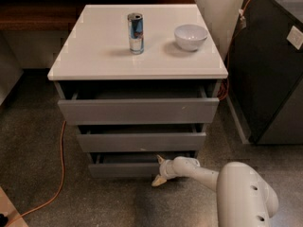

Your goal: Place redbull can into bottom drawer

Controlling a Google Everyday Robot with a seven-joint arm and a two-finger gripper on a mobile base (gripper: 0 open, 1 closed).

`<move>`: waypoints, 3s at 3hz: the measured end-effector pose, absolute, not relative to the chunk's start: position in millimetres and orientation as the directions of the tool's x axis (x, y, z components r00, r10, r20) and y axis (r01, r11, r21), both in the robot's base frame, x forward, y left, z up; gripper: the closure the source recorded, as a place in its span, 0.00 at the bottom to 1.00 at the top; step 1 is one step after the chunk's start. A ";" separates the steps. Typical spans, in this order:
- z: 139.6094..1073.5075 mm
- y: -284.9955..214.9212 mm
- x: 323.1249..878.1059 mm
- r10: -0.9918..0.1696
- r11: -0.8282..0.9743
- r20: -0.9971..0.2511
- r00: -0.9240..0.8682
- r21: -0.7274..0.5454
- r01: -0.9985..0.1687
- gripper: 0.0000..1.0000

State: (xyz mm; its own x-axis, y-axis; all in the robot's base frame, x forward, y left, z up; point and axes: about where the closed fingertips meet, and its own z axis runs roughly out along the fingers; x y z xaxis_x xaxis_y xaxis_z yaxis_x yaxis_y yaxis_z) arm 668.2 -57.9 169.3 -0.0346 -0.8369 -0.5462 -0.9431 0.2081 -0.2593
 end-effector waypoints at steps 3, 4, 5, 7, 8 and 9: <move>177.3 -64.4 652.5 -0.849 0.215 -0.526 -0.056 -0.247 -0.945 0.94; 178.5 -64.4 652.4 -0.849 0.215 -0.526 -0.056 -0.247 -0.945 1.00; 167.2 -65.2 617.1 -0.837 0.235 -0.539 -0.090 -0.207 -0.950 1.00; 173.8 -64.8 612.1 -0.835 0.238 -0.542 -0.094 -0.202 -0.950 0.98; 175.8 -58.2 576.5 -0.815 0.259 -0.567 -0.118 -0.174 -0.950 0.75; 175.8 -58.1 576.0 -0.815 0.259 -0.567 -0.118 -0.174 -0.950 0.73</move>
Offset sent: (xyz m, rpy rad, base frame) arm -0.0553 -0.0199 -0.0112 -0.0268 0.0734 -0.0413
